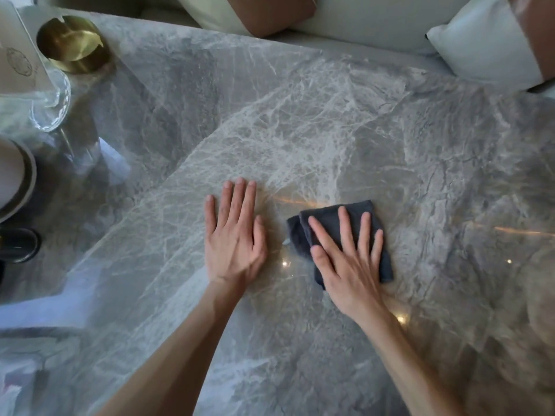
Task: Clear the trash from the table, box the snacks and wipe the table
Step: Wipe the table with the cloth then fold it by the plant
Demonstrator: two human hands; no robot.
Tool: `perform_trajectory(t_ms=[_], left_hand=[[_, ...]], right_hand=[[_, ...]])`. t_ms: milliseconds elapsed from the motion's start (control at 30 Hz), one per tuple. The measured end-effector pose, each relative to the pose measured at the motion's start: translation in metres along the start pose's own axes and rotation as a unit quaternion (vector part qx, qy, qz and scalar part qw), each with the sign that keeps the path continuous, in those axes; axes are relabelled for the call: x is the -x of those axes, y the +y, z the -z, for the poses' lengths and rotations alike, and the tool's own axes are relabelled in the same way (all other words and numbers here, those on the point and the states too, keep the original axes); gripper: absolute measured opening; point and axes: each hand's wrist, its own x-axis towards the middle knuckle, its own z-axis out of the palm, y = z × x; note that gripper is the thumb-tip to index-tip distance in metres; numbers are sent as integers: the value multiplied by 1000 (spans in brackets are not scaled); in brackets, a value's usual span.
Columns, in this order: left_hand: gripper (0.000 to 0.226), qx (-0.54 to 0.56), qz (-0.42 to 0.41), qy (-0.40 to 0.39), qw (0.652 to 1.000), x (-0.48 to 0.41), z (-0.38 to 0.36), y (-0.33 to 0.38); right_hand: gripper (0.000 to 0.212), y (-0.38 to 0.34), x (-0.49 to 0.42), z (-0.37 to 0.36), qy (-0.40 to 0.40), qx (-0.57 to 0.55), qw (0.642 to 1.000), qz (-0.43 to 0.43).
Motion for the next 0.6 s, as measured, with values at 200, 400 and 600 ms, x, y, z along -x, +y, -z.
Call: perform_trajectory(t_ms=[200,400,600], left_hand=[[57,3,-3,-3,1000,0,0,-1],[56,66,1,7,998,-1,6,-1],[56,138,-4,30,990,1,8,-4]], right_hand=[[54,-31,7,-9,21,51,998,-9],[53,35,-18,9,31,1,990,-140],[64,17,-87,21,39,22,997,-69]])
